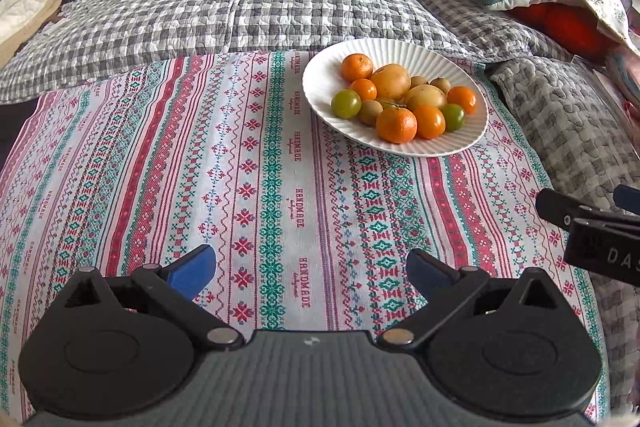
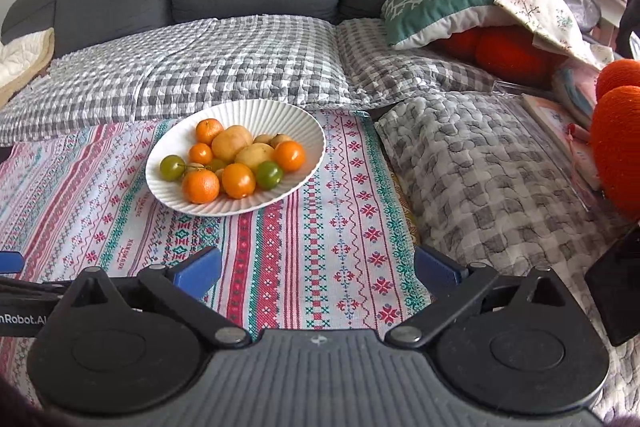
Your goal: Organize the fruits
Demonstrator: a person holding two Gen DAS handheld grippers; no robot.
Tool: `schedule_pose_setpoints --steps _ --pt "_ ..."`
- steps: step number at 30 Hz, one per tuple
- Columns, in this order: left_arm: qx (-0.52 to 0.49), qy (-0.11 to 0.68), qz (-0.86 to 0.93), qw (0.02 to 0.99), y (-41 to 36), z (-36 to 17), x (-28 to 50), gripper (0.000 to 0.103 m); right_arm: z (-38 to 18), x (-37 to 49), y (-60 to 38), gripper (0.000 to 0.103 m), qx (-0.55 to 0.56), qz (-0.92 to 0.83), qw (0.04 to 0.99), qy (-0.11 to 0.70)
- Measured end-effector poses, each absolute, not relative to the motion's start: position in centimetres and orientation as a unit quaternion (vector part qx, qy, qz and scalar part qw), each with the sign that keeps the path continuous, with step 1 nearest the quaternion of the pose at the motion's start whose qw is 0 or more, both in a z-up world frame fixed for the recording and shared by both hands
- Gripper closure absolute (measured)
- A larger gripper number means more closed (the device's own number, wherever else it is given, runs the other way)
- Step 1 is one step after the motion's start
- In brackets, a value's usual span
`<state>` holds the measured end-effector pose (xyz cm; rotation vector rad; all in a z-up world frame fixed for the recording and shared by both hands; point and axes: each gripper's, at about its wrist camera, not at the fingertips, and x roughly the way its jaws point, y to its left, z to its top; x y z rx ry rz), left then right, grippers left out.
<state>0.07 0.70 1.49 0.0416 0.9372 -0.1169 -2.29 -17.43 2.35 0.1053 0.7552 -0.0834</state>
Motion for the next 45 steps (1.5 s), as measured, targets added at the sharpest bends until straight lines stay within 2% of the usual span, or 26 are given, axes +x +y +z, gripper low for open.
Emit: schedule_pose_setpoints --steps 17,45 --pt "0.03 0.441 -0.065 0.894 -0.1 2.0 -0.5 0.005 1.6 -2.2 -17.4 0.001 0.074 -0.046 0.914 0.396" --pt "0.038 0.437 -0.05 0.897 0.1 1.9 -0.3 0.005 1.7 -2.4 -16.4 0.001 0.067 -0.044 0.918 0.389"
